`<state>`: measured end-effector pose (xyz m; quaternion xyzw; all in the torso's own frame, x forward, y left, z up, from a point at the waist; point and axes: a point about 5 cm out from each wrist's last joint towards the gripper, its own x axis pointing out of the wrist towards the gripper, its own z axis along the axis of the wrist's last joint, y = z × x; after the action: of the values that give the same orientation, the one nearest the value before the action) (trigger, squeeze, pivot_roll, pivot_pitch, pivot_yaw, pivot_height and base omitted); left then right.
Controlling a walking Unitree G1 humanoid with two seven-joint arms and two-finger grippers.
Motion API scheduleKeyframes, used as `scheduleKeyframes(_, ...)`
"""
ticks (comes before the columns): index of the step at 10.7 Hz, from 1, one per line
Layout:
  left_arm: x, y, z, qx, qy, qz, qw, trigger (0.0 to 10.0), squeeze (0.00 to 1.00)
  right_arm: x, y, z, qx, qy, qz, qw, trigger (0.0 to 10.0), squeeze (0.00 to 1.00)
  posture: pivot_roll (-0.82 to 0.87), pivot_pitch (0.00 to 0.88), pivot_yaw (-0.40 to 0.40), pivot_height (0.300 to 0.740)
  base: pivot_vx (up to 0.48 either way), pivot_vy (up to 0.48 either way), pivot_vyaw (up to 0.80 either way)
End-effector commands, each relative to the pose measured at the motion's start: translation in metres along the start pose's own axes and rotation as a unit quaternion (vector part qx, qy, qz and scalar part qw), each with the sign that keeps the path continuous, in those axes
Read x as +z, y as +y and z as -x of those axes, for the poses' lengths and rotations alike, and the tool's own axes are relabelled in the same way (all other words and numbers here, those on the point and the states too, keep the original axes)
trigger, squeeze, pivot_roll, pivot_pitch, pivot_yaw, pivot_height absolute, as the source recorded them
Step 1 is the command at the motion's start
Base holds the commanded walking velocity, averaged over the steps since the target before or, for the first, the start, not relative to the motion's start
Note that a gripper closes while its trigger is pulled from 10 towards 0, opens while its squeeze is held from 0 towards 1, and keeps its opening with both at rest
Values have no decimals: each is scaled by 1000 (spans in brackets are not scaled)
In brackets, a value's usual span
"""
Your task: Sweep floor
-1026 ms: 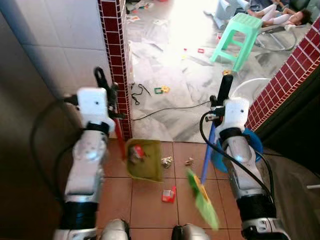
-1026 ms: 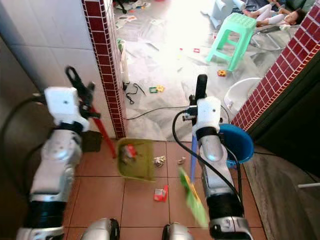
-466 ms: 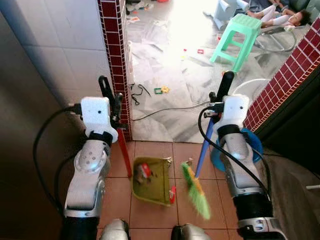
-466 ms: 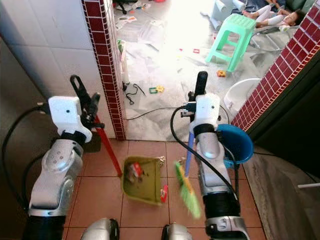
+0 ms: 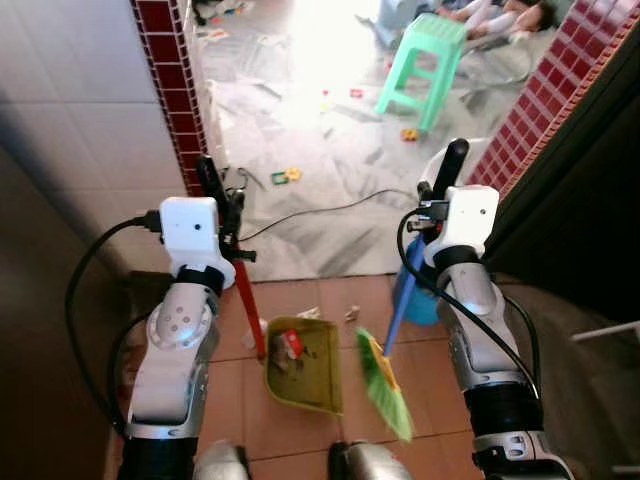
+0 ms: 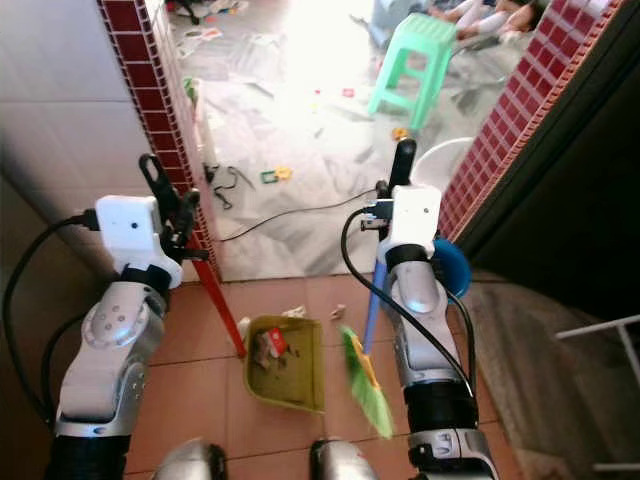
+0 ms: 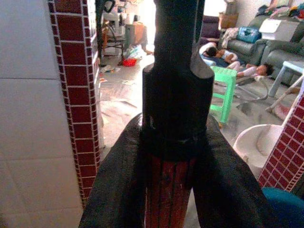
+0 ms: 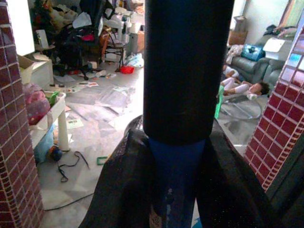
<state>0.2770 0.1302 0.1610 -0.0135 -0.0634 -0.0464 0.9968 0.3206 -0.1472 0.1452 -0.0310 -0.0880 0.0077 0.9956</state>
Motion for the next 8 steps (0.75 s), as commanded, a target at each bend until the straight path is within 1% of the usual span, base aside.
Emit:
scheduleKeyframes(1, 16, -6, -3, -12, -37, 4, 999, 10000, 0, 8, -2, -4, 0, -14, 3, 1000, 10000, 0, -2, 27, -67, 740, 0, -251, 0)
scheduleKeyframes(4, 17, -6, -5, -12, -38, 7, 999, 10000, 0, 7, 4, -4, 8, -16, 4, 1000, 10000, 0, -1, 31, -72, 740, 0, -250, 0)
scheduleKeyframes(6, 17, -6, -5, -9, -37, 12, 999, 10000, 0, 7, 2, -5, 4, -14, 10, 1000, 10000, 0, -2, 31, -71, 740, 0, -251, 0)
scheduleKeyframes(8, 9, -6, -3, -9, -27, 9, 1000, 10000, 0, 2, -2, -2, -2, -8, 18, 1000, 10000, 0, -8, 27, -68, 740, 0, -249, 0)
